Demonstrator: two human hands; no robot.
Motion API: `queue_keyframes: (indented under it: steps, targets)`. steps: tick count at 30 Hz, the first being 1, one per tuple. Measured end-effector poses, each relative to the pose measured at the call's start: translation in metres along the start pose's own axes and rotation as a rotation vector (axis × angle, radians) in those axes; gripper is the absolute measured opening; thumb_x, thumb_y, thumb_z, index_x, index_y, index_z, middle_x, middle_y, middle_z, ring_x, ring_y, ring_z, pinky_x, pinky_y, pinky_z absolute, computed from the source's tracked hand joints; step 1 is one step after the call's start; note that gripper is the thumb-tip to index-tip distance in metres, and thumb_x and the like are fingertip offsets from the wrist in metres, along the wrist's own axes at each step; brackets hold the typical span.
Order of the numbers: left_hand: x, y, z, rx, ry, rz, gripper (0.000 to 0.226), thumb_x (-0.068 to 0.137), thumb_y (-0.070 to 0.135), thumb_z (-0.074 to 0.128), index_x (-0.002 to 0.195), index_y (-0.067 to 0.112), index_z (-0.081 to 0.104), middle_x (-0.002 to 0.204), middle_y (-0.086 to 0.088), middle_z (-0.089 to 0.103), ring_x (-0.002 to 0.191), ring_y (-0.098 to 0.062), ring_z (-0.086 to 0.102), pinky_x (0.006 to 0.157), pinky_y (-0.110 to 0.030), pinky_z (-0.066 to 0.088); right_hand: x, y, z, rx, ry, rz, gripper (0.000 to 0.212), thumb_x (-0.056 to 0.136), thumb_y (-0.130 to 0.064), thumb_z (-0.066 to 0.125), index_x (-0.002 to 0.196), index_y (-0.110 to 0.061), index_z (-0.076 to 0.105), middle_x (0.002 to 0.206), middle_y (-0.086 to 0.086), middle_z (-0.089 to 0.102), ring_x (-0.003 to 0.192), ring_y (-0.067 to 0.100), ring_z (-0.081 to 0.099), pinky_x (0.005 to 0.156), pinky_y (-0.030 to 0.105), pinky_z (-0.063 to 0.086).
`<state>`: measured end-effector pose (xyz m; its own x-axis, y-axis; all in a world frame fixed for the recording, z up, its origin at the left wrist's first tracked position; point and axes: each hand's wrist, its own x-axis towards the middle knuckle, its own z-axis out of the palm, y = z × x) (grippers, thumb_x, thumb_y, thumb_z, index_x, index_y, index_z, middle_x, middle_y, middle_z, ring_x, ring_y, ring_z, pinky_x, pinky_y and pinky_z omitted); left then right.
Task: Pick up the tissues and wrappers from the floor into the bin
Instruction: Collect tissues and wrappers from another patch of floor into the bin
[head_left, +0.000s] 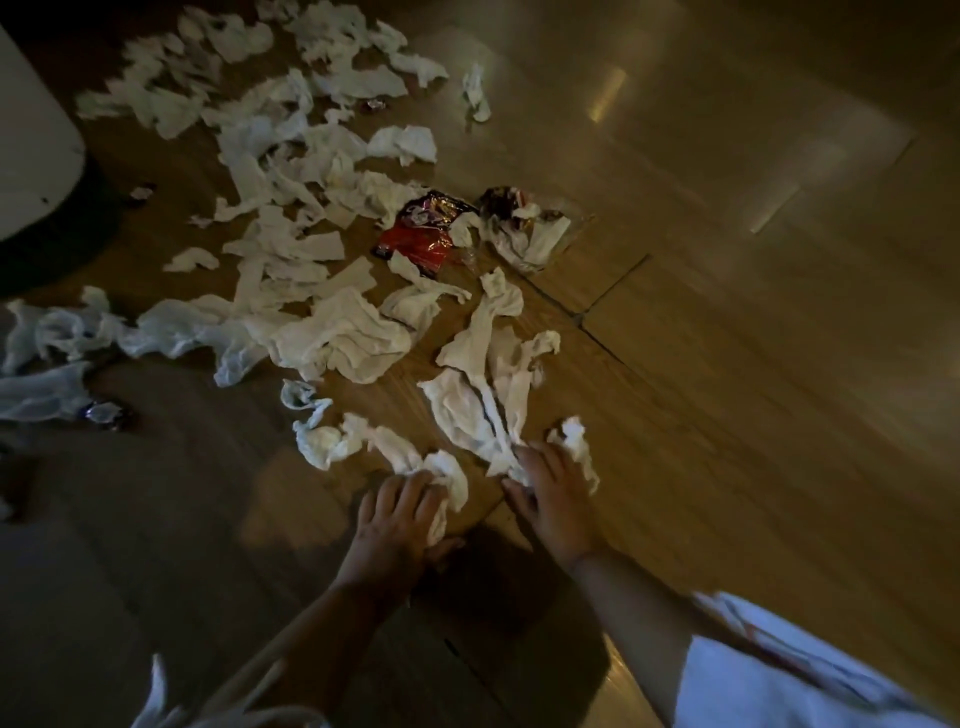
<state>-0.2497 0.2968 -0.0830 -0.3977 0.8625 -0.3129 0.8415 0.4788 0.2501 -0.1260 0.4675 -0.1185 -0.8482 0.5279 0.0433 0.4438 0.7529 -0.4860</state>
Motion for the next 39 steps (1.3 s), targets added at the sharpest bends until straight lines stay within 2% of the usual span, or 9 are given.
queue_keyframes:
  steps: [4, 8, 12, 17, 20, 23, 28, 33, 39]
  targets:
    - [-0.004, -0.004, 0.007, -0.274, 0.039, -0.042, 0.042, 0.082, 0.046, 0.049, 0.116, 0.022, 0.051, 0.124, -0.002, 0.054, 0.118, -0.025, 0.051, 0.097, -0.048, 0.047, 0.013, 0.002, -0.013, 0.179, 0.154, 0.125, 0.036, 0.088, -0.033, 0.042, 0.099, -0.006, 0.062, 0.086, 0.010, 0.061, 0.079, 0.017, 0.055, 0.071, 0.026, 0.043]
    - [0.007, -0.013, -0.010, -0.600, 0.116, -0.259, 0.028, 0.090, 0.037, 0.052, 0.117, 0.033, 0.046, 0.127, 0.005, 0.049, 0.125, -0.019, 0.044, 0.105, -0.043, 0.039, 0.047, -0.007, -0.038, 0.400, 0.329, 0.271, 0.035, 0.086, -0.046, 0.030, 0.065, -0.021, 0.044, 0.060, 0.000, 0.044, 0.056, 0.015, 0.043, 0.054, 0.032, 0.034]
    - [0.014, -0.043, -0.030, -0.833, 0.428, -0.468, 0.038, 0.089, 0.039, 0.047, 0.126, 0.037, 0.037, 0.125, -0.003, 0.052, 0.111, -0.021, 0.057, 0.087, -0.049, 0.053, 0.101, -0.013, -0.044, 0.351, 0.394, 0.351, 0.056, 0.080, -0.059, 0.044, 0.079, -0.006, 0.064, 0.085, 0.013, 0.063, 0.078, 0.026, 0.059, 0.065, 0.033, 0.046]
    - [0.020, -0.070, -0.039, -0.523, 0.266, -0.600, 0.053, 0.093, 0.033, 0.048, 0.141, 0.034, 0.028, 0.152, -0.002, 0.008, 0.137, -0.035, 0.026, 0.103, -0.053, 0.039, 0.143, -0.010, -0.016, 0.037, -0.127, 0.365, 0.047, 0.086, -0.040, 0.057, 0.119, -0.006, 0.054, 0.138, 0.017, 0.043, 0.125, 0.032, 0.045, 0.097, 0.043, 0.044]
    - [0.016, -0.071, -0.039, -0.476, 0.205, -0.547, 0.045, 0.094, 0.034, 0.046, 0.137, 0.025, 0.036, 0.147, -0.006, 0.022, 0.132, -0.032, 0.032, 0.101, -0.049, 0.041, 0.125, -0.020, -0.006, -0.061, -0.162, 0.182, 0.039, 0.087, -0.026, 0.059, 0.120, -0.006, 0.052, 0.128, 0.015, 0.050, 0.116, 0.031, 0.049, 0.091, 0.036, 0.043]
    - [0.012, -0.065, -0.037, -0.435, 0.176, -0.516, 0.046, 0.095, 0.032, 0.043, 0.138, 0.020, 0.035, 0.145, -0.008, 0.029, 0.131, -0.031, 0.034, 0.103, -0.044, 0.039, 0.099, -0.030, -0.010, 0.080, 0.030, 0.080, 0.022, 0.085, -0.017, 0.057, 0.104, -0.005, 0.057, 0.105, 0.015, 0.059, 0.098, 0.033, 0.056, 0.082, 0.040, 0.045]
    - [0.009, -0.061, -0.034, -0.469, 0.227, -0.548, 0.040, 0.095, 0.035, 0.043, 0.132, 0.019, 0.043, 0.140, -0.007, 0.039, 0.130, -0.028, 0.034, 0.103, -0.042, 0.037, 0.073, -0.011, -0.036, 0.376, 0.433, 0.378, 0.033, 0.093, -0.020, 0.050, 0.124, -0.009, 0.051, 0.114, 0.006, 0.058, 0.102, 0.018, 0.057, 0.081, 0.030, 0.046]
    - [0.007, -0.056, -0.033, -0.368, 0.239, -0.559, 0.040, 0.093, 0.046, 0.042, 0.124, 0.023, 0.052, 0.142, -0.004, 0.034, 0.133, -0.030, 0.025, 0.107, -0.047, 0.029, 0.028, 0.014, -0.028, 0.316, 0.211, 0.368, 0.032, 0.090, -0.037, 0.041, 0.101, -0.014, 0.061, 0.129, 0.012, 0.047, 0.115, 0.024, 0.052, 0.085, 0.036, 0.052]
    - [-0.001, -0.050, -0.032, -0.475, 0.181, -0.553, 0.040, 0.092, 0.044, 0.046, 0.125, 0.021, 0.050, 0.136, -0.001, 0.041, 0.130, -0.030, 0.030, 0.102, -0.042, 0.036, 0.004, -0.005, 0.001, -0.273, 0.068, 0.040, 0.046, 0.081, -0.057, 0.043, 0.112, -0.026, 0.058, 0.118, 0.006, 0.056, 0.107, 0.028, 0.049, 0.077, 0.037, 0.046]
